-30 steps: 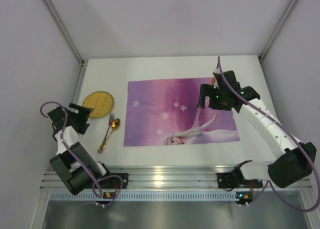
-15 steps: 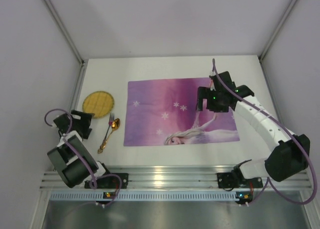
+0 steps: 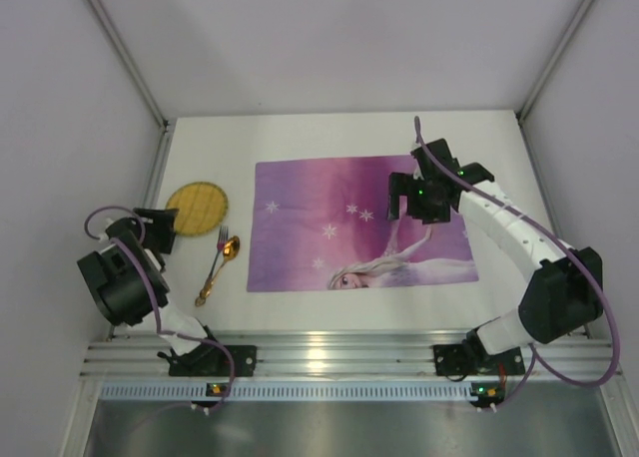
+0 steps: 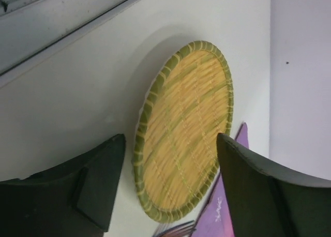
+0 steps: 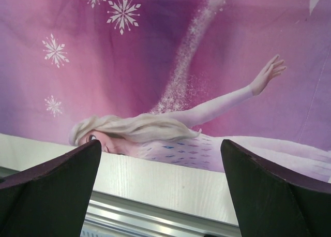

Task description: Set the dinner table for one person

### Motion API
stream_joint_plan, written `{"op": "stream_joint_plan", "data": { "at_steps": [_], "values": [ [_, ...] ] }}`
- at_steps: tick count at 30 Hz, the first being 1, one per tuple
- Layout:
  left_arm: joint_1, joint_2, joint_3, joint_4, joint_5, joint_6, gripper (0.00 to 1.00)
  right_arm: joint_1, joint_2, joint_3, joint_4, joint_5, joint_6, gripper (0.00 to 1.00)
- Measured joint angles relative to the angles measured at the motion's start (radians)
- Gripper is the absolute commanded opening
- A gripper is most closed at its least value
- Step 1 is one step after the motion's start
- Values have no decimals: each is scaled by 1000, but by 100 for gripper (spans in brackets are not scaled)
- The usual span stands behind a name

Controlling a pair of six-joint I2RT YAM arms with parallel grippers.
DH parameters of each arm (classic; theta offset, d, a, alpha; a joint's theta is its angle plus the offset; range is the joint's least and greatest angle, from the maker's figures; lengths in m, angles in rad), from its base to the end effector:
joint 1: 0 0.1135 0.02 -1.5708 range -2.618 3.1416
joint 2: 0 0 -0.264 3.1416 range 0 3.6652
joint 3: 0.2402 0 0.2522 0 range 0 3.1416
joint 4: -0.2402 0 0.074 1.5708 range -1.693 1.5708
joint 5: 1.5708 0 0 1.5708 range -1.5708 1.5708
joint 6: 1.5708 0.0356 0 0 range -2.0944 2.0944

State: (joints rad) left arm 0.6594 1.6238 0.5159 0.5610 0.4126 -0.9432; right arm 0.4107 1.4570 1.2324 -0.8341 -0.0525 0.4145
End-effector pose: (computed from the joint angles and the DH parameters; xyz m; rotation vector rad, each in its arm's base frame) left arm 0.2365 0.1652 0.1293 -1.3431 1.6466 -0.6049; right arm 0.2705 0.1198 0.2842 -0.0133 2.6722 0.3448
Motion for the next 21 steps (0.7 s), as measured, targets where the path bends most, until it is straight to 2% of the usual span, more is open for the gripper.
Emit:
{"op": "stream_joint_plan", "data": {
  "at_steps": [2, 3, 6, 7, 10, 13, 14, 21],
  "values": [
    [-12, 43, 19, 39, 1, -17, 69, 0, 5, 6, 1, 0, 2, 100],
    [-22, 72, 31, 64, 5, -27, 61, 0, 5, 8, 3, 1, 3, 100],
    [-44, 127, 53, 100, 8, -49, 46, 0, 5, 8, 3, 3, 8, 100],
    [-50, 142, 58, 103, 9, -51, 35, 0, 5, 8, 3, 3, 8, 100],
    [-62, 175, 70, 100, 18, -57, 18, 0, 5, 8, 3, 10, 10, 100],
    [-65, 203, 101, 101, 61, -56, 7, 0, 2, 7, 3, 17, 16, 100],
    [-65, 211, 113, 103, 80, -57, 0, 0, 0, 5, 4, 20, 17, 100],
    [-68, 236, 175, 57, 204, -52, 0, 0, -58, -10, 10, 35, 33, 100]
  ]
}}
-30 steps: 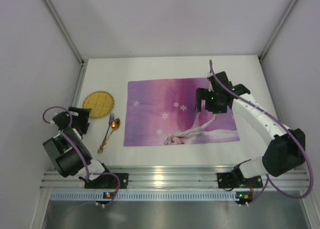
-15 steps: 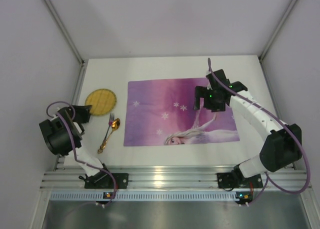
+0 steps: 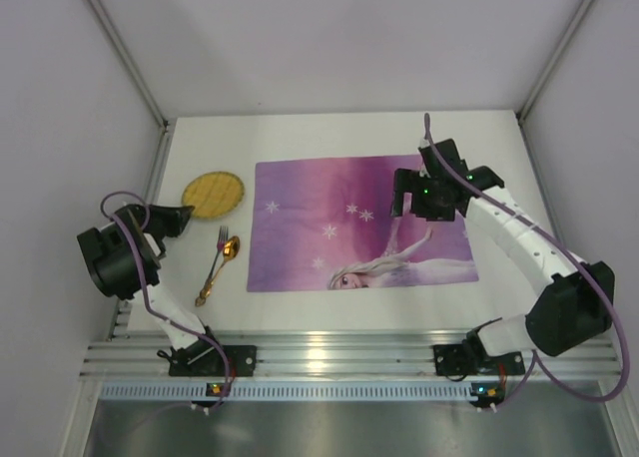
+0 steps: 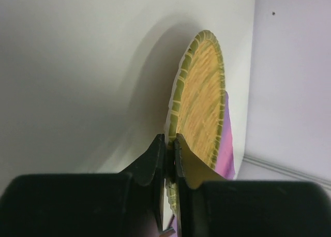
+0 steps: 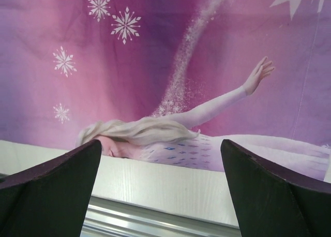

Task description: Set the dinner table for one person

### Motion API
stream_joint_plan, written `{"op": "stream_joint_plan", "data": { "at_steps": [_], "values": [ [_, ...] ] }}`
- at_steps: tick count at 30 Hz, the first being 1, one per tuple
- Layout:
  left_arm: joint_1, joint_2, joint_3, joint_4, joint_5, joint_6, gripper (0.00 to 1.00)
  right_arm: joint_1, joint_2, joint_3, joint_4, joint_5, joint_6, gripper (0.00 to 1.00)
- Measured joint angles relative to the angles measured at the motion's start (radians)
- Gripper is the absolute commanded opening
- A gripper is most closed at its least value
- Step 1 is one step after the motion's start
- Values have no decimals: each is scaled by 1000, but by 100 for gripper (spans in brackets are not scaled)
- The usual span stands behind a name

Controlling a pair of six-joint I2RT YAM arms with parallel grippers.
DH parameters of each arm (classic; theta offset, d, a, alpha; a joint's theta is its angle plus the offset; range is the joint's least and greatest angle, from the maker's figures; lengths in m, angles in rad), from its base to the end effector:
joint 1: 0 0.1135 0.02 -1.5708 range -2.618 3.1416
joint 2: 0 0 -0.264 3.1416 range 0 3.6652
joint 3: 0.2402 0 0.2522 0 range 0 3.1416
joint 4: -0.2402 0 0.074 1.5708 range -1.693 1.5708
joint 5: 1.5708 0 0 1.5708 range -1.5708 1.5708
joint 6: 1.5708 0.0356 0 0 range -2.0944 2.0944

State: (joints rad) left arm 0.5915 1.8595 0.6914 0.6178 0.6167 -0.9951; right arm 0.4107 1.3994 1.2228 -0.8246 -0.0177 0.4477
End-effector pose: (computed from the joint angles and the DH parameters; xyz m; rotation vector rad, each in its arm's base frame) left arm 0.2889 0.1693 0.1108 -1.2344 1.7405 -0.8912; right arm 0.2618 0.1147 0.2974 0.0415 2.6100 0.3390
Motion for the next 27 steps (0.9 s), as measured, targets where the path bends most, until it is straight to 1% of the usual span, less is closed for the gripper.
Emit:
{"op": "stream_joint_plan", "data": {
  "at_steps": [4, 7, 9, 11, 16, 22, 27],
  "values": [
    [-11, -3, 34, -14, 81, -49, 0, -5, -31, 16, -2, 16, 5, 100],
    [-37, -34, 79, -43, 124, -77, 0, -14, -56, 61, -3, 16, 11, 100],
    [-71, -73, 120, -74, 142, -81, 0, -26, -87, 94, -3, 17, 21, 100],
    [-127, -117, 177, -105, 159, -80, 0, -37, -130, 107, -2, 17, 29, 100],
    [-322, -183, 294, -129, 191, -66, 0, -55, -268, 107, -18, 17, 53, 100],
    [-590, -187, 296, -178, 158, -39, 0, -67, -375, 82, -69, 17, 63, 100],
    [-782, -116, 302, -179, 107, -34, 0, -72, -430, 44, -126, 17, 69, 100]
  ]
}}
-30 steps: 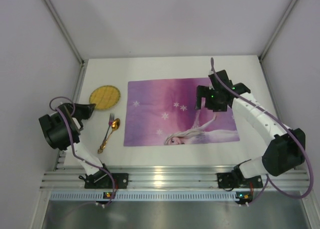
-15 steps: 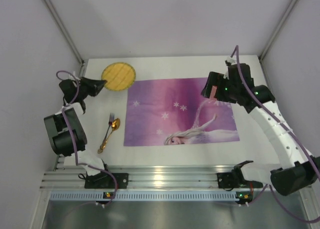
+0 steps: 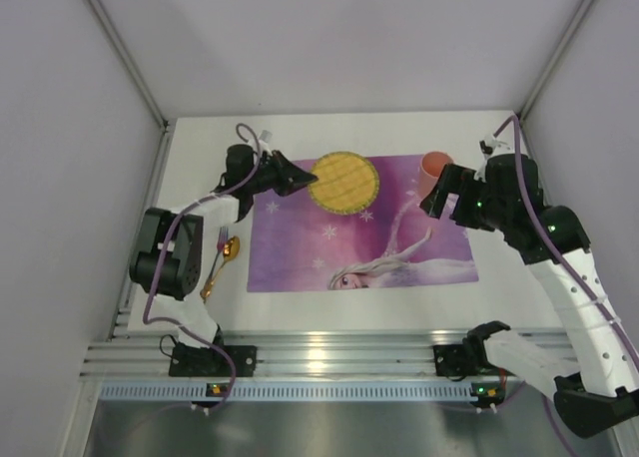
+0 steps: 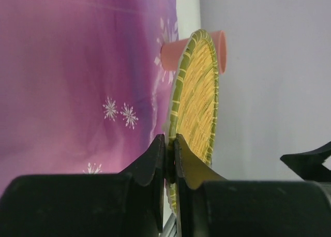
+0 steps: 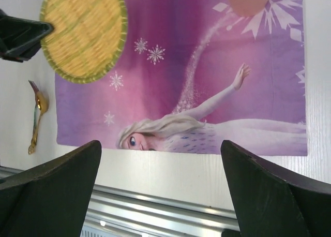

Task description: Set the dinner table for one person

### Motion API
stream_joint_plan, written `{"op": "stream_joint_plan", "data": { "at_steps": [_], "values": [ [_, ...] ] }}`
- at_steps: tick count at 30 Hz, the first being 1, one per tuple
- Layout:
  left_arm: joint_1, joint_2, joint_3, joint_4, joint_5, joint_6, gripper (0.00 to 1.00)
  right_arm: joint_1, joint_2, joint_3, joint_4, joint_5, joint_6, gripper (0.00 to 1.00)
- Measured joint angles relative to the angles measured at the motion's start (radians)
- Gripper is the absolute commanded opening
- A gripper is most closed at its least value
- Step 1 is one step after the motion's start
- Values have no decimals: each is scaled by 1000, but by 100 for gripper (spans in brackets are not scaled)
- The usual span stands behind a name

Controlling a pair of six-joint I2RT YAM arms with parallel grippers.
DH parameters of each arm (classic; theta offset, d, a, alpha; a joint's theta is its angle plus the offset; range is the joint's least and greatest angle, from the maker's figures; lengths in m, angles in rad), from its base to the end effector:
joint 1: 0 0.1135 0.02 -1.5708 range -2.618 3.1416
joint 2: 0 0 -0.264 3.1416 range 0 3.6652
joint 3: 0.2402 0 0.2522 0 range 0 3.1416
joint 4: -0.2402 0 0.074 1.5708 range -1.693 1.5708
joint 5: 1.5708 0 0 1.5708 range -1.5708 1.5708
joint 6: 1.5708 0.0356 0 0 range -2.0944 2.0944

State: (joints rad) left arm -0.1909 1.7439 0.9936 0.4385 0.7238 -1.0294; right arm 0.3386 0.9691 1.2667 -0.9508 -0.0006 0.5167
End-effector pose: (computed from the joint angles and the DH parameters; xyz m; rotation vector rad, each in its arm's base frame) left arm 0.3700 -0.0955 0.2195 -0.3135 2.0713 -1.4694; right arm 0.1643 0.0579 0.3937 0.2011 2.2562 0.4646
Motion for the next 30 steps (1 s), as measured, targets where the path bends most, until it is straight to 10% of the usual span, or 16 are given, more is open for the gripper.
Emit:
{"op": "stream_joint_plan", "data": {
  "at_steps": [10, 26, 28, 30],
  "values": [
    [-187, 129, 71, -198, -204, 111, 0, -8, -88, -44, -79, 9, 0, 100],
    [-180, 138, 125, -455, -279, 251, 57, -14, -137, -91, -121, 26, -26, 100],
    [-172, 71, 127, -543, -301, 288, 92, -14, -138, -97, -121, 23, -27, 100],
    [-157, -25, 140, -663, -335, 338, 93, -14, -138, -97, -121, 20, -28, 100]
  ]
}}
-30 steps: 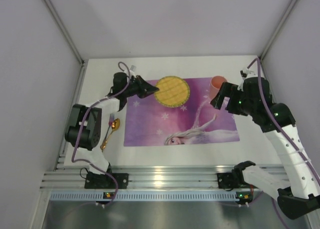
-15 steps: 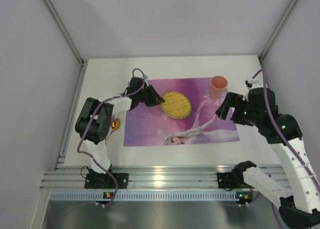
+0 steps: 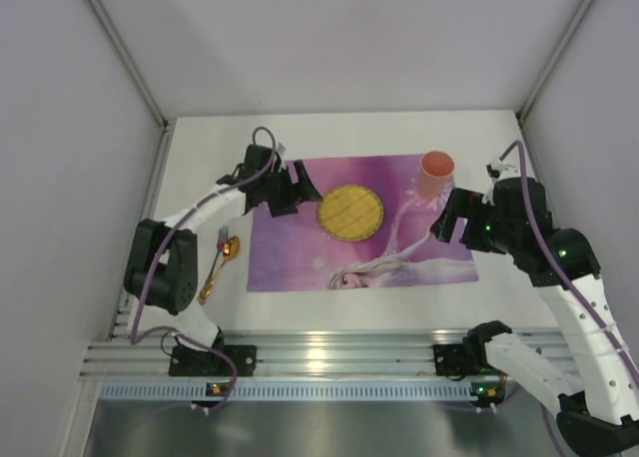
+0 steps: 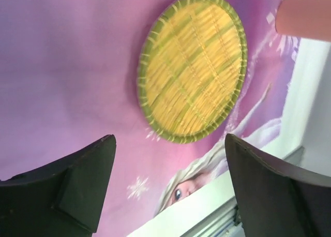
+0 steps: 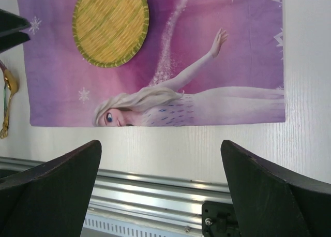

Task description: Set the dinner table for one person

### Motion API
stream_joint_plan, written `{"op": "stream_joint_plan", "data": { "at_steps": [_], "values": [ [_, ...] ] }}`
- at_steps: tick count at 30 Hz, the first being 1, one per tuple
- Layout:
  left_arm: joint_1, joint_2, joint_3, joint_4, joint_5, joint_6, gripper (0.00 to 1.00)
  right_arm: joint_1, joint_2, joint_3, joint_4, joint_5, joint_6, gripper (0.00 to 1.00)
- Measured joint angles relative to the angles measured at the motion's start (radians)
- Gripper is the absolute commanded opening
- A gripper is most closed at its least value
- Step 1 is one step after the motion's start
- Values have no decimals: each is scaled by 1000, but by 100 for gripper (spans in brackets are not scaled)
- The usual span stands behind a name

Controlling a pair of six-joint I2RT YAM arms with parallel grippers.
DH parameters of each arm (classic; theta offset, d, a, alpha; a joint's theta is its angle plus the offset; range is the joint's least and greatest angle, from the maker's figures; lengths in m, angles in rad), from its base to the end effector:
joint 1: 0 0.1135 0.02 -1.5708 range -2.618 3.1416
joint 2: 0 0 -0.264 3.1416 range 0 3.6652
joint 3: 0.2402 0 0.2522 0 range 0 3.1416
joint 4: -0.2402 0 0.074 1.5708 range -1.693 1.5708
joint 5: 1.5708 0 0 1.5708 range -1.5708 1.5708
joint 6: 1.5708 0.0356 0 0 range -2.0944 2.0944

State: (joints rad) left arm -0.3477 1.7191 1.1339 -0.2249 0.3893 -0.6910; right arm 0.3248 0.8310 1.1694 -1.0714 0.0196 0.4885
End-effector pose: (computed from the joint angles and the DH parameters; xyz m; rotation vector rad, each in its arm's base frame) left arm 0.3433 -0.1388 0.2118 -0.2338 2.5071 -0.9277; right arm 0.1278 0.0423 0.3731 0.2012 2.3272 0.3903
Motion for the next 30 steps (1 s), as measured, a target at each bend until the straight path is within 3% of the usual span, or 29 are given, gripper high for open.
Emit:
{"op": "stream_joint_plan", "data": {
  "at_steps": [6, 9, 15, 20, 24, 30],
  "values": [
    [53, -283, 32, -355, -280, 162, 95, 0, -1, -6, 5, -22, -10, 100],
    [56, -322, 21, -482, -424, 210, 95, 0, 0, -24, 10, -42, -14, 100],
    [95, -266, -69, -644, -595, 275, 89, -1, 10, -57, 10, -91, -26, 100],
    [149, -200, -71, -700, -665, 314, 90, -1, 14, -57, 11, -106, -40, 100],
    [204, -147, -61, -720, -679, 355, 87, -1, 14, -57, 11, -111, -44, 100],
    [247, -12, -56, -718, -664, 393, 73, -1, 15, -57, 10, -104, -53, 100]
  ]
}}
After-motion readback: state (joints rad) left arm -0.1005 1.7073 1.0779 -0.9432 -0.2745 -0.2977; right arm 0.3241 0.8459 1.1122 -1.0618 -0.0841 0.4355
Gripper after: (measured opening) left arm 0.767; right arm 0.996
